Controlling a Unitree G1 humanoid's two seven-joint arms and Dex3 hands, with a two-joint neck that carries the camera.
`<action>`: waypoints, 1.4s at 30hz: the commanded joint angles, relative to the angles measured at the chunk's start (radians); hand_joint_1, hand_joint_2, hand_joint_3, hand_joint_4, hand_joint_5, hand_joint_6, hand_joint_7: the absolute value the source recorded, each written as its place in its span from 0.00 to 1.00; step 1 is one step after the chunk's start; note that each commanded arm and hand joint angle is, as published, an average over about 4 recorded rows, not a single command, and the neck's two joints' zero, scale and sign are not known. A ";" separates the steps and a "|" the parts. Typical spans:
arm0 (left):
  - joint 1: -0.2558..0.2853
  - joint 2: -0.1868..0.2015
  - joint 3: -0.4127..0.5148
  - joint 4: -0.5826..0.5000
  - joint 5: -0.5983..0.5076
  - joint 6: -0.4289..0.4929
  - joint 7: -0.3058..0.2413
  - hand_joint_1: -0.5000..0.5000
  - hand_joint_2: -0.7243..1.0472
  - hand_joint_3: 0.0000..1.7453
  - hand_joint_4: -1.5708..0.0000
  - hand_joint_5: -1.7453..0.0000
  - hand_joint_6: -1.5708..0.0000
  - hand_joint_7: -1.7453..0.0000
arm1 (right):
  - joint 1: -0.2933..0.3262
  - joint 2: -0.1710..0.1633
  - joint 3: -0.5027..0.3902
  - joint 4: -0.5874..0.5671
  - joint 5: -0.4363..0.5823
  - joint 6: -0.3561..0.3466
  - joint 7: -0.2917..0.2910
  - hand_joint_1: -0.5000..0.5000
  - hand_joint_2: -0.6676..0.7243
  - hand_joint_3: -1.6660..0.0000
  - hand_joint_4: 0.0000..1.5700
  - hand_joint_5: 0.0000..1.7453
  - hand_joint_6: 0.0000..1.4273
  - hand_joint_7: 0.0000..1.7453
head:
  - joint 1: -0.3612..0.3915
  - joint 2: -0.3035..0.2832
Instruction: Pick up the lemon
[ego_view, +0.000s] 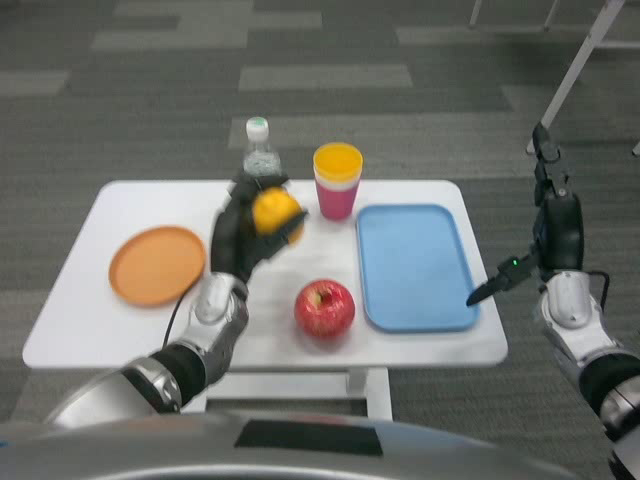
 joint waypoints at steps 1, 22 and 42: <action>0.030 0.010 0.026 -0.041 0.003 -0.081 0.032 0.00 0.95 0.05 1.00 0.35 0.32 0.12 | -0.009 -0.005 -0.010 0.007 0.005 0.000 -0.005 0.04 0.91 1.00 0.14 0.00 0.00 0.00 | -0.003 0.010; 0.197 0.033 0.301 -0.164 0.128 -0.219 0.097 0.00 0.95 0.05 1.00 0.35 0.28 0.12 | -0.009 -0.012 0.017 0.004 0.006 0.000 -0.005 0.04 0.91 1.00 0.14 0.00 0.00 0.00 | -0.001 0.044; 0.168 0.108 0.285 -0.166 0.152 -0.202 0.086 0.00 0.95 0.05 1.00 0.35 0.27 0.08 | -0.007 -0.012 0.021 -0.004 0.006 0.000 -0.005 0.04 0.91 1.00 0.15 0.00 0.00 0.00 | -0.014 0.037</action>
